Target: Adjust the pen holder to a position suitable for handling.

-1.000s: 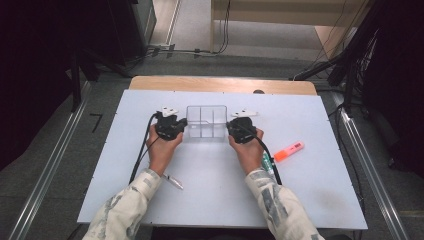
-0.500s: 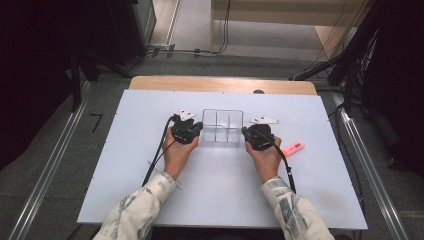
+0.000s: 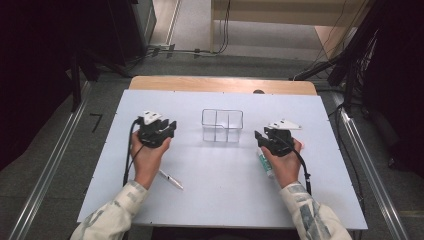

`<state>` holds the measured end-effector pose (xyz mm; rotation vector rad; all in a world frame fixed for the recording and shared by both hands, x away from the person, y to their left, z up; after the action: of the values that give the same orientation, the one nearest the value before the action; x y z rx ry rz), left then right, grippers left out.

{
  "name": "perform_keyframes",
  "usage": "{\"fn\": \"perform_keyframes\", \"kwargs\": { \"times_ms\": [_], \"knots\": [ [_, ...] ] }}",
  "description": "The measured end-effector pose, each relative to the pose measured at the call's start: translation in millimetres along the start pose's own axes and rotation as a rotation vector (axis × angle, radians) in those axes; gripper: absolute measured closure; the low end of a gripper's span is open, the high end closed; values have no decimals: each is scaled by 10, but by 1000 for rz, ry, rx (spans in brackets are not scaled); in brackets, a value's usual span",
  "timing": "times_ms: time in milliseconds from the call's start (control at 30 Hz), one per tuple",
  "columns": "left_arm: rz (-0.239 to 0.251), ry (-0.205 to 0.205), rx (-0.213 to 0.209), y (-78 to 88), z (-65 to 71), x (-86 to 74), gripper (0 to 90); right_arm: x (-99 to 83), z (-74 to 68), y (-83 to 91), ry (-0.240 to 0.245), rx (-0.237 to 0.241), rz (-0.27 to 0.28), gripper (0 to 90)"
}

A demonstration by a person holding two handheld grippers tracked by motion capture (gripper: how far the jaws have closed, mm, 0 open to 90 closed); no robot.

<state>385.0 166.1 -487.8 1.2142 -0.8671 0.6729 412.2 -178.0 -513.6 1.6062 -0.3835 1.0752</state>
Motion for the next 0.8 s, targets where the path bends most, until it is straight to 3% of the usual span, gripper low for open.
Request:
{"fn": "perform_keyframes", "kwargs": {
  "times_ms": [133, 200, 233, 267, 300, 333, 500, 633, 800],
  "knots": [
    [50, 45, 60, 208, -291, -132, 404, -137, 81, 178, 22, -4, 5, 376],
    [28, 57, 95, 242, -413, -253, 331, -207, 140, 247, 33, -16, 4, 303],
    [9, 82, 97, 253, -462, -303, 302, -240, 174, 279, 31, -19, 3, 272],
    [9, 82, 97, 253, -462, -303, 272, -273, 210, 311, 25, -24, 1, 247],
    [3, 98, 122, 280, -553, -369, 251, -304, 252, 341, 22, -28, 0, 229],
    [0, 88, 141, 290, -587, -401, 244, -334, 291, 373, 12, -27, -1, 213],
    [-25, 97, 154, 343, -640, -539, 199, -448, 439, 517, -23, -25, 6, 176],
    [-59, 88, 141, 424, -565, -691, 199, -596, 572, 660, -77, -23, 2, 169],
    [-52, 67, 153, 435, -573, -710, 196, -655, 615, 703, -77, -31, 0, 170]
  ]
}}
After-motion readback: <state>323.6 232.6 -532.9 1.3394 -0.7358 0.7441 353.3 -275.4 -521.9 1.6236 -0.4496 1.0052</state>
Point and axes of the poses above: each handheld gripper's, and its own axes: y roughly backward along the jaws, x roughly out of its top, z roughly to its right, the point moved 8 cm from there along -y, roughly forward along the jaws, and after that the axes turned 1 degree about -z, right-handed, at the moved point
